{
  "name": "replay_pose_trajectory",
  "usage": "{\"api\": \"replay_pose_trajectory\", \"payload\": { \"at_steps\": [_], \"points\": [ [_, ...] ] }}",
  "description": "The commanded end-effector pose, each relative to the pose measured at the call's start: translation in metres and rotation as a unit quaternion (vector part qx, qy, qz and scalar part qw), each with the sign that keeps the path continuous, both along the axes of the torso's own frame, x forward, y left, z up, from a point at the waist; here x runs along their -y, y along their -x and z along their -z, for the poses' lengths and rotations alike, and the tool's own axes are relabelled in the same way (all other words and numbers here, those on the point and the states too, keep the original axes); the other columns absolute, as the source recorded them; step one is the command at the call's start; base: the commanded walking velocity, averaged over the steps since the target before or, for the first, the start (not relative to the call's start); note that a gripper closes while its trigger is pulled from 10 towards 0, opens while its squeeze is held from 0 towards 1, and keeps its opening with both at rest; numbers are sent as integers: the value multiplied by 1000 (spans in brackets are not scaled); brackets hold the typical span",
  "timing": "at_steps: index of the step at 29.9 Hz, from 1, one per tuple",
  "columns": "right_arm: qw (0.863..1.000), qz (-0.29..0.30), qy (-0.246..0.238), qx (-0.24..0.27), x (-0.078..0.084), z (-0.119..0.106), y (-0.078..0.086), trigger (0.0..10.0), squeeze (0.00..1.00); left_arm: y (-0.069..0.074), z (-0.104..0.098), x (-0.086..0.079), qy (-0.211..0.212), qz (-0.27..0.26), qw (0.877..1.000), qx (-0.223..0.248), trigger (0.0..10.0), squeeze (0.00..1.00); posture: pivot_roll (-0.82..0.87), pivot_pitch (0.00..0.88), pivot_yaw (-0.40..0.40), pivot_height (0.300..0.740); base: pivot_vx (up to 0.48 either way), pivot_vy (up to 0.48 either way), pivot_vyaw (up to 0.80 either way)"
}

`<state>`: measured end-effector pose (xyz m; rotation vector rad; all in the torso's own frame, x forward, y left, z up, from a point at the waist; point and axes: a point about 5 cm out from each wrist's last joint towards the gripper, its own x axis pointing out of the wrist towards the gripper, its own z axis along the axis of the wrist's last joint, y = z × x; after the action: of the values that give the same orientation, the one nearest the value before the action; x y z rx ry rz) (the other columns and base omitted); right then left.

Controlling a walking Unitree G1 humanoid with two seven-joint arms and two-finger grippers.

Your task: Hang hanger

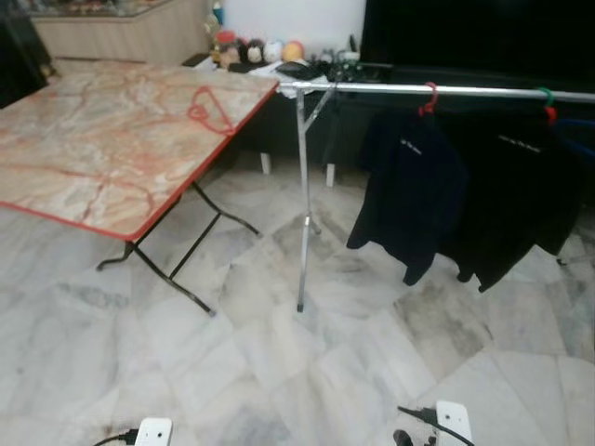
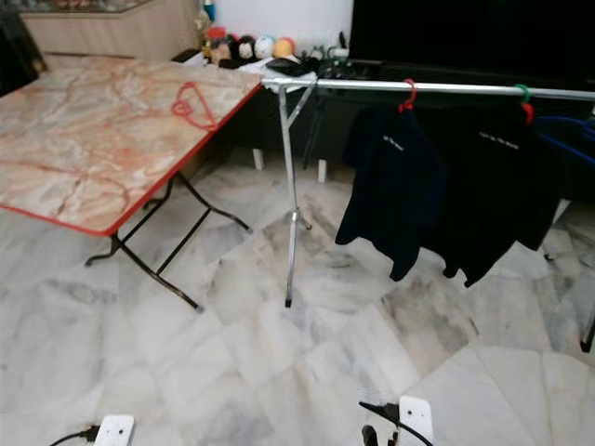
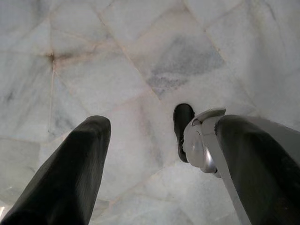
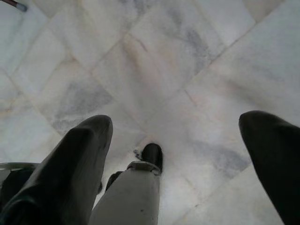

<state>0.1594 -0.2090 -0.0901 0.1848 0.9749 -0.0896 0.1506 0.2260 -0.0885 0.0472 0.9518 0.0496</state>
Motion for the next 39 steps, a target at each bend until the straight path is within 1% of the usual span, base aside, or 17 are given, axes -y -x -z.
{"api": "replay_pose_trajectory", "payload": {
  "at_steps": [1,7,16,22,33,39],
  "points": [
    [1000,8,-3,3,0,0,0,10000,0,2,0,-5,-3,-5,1000,-5,10000,0,-21,0,10,740,0,0,0],
    [1000,9,-1,2,0,-1,-2,10000,0,0,-1,-7,-2,-8,1000,-2,10000,0,-18,0,8,740,0,0,0],
    [1000,19,-4,-2,0,-1,-3,10000,0,1,-1,-7,0,-19,1000,-4,10000,0,-9,0,3,740,245,0,0],
    [1000,16,-1,-5,1,-1,-3,10000,0,1,-1,-6,2,-21,1000,-3,10000,0,-8,0,-1,740,247,0,-659],
    [1000,24,-3,7,1,-2,-6,10000,0,-1,-2,-9,1,-22,1000,1,10000,0,-4,0,-7,740,250,0,0],
    [1000,4,3,11,1,-3,-7,10000,0,-1,-2,-8,3,-22,1000,1,10000,0,-6,0,-9,740,254,0,0]
  ]
}}
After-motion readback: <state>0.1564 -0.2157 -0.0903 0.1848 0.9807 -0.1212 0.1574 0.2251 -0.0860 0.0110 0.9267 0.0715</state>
